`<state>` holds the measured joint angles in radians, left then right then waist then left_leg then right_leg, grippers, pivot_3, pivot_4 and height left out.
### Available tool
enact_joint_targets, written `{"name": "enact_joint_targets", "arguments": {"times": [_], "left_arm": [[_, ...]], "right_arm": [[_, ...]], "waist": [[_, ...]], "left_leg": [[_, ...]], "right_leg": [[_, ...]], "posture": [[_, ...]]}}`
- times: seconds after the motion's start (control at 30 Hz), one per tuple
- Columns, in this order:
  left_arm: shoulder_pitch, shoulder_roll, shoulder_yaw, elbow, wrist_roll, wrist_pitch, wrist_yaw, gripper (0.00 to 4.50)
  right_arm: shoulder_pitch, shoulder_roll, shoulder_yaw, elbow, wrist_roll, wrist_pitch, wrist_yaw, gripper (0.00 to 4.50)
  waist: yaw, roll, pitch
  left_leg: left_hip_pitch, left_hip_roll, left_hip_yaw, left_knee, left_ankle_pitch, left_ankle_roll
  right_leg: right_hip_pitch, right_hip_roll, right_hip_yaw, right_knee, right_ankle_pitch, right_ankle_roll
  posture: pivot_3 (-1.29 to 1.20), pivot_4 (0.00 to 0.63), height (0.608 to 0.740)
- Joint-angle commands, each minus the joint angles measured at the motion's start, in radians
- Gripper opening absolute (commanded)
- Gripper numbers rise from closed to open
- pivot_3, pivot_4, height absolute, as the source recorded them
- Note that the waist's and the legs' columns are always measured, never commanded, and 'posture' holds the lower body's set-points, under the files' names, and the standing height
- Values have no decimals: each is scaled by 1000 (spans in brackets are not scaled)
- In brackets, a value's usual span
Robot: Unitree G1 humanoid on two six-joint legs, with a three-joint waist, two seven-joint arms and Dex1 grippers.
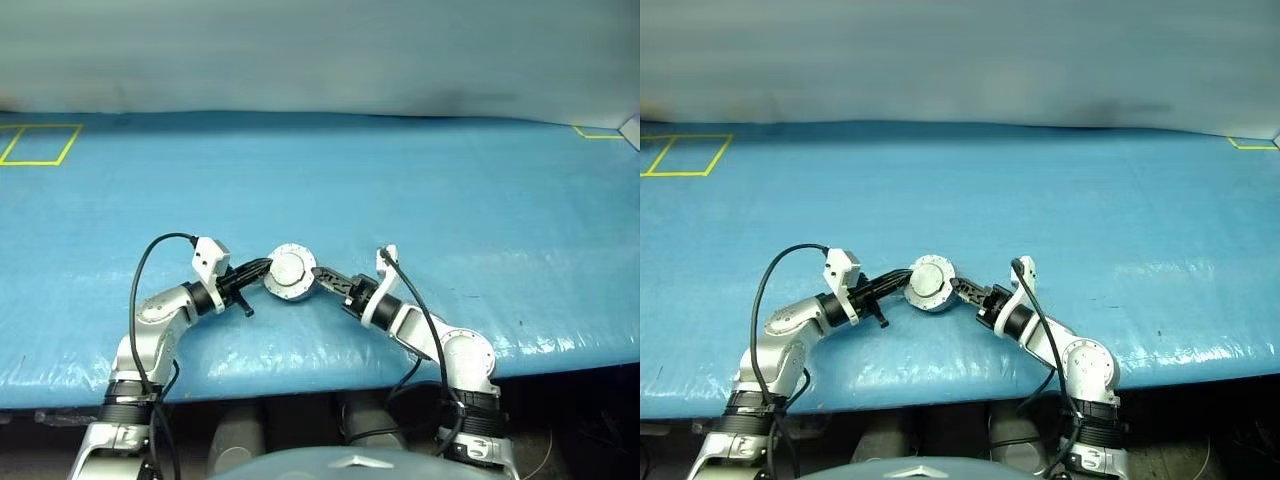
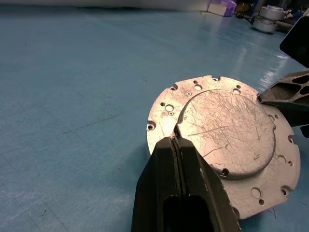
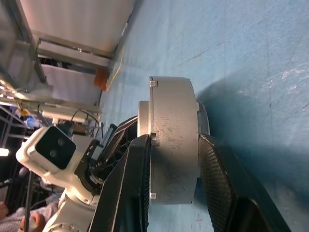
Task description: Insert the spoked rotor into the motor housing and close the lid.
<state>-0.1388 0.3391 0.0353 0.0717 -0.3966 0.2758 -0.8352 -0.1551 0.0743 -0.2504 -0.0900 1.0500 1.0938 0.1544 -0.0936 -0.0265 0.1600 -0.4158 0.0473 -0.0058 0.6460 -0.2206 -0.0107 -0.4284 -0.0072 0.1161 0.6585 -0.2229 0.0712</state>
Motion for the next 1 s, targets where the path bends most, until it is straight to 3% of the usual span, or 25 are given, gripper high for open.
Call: {"name": "enact_joint_targets", "arguments": {"times": [0.03, 0.57, 0.67, 1.0], "left_arm": [[-11, -28, 53, -30, -80, 58, 37, 0], [2, -148, 121, -38, -300, 258, 91, 0], [17, -220, 150, -28, -351, 256, 126, 642], [28, -367, 218, -45, -547, 345, 198, 4004]], "right_arm": [[-30, 34, -82, 25, 100, -16, -74, 1176], [-85, 54, -178, 14, 324, -173, -240, 1176], [-93, 59, -165, -2, 354, -188, -251, 1176], [-103, 52, -119, -41, 439, -213, -273, 1176]], "waist": [[1, 0, 1], [8, 1, 2], [7, 2, 2], [9, 2, 2]], "left_leg": [[0, 0, 0, 0, 0, 0], [-3, -1, -1, 0, 0, 0], [-3, -1, -1, -1, 0, 1], [-5, -1, -3, -1, 0, 1]], "right_leg": [[0, 0, 0, 0, 0, 0], [-1, 0, -1, -3, 0, 1], [-1, 0, -1, -3, 0, 1], [-1, 0, -2, -6, 0, 1]], "posture": [[0, 150, 740], [0, 150, 740], [0, 150, 740], [0, 150, 740]]}}
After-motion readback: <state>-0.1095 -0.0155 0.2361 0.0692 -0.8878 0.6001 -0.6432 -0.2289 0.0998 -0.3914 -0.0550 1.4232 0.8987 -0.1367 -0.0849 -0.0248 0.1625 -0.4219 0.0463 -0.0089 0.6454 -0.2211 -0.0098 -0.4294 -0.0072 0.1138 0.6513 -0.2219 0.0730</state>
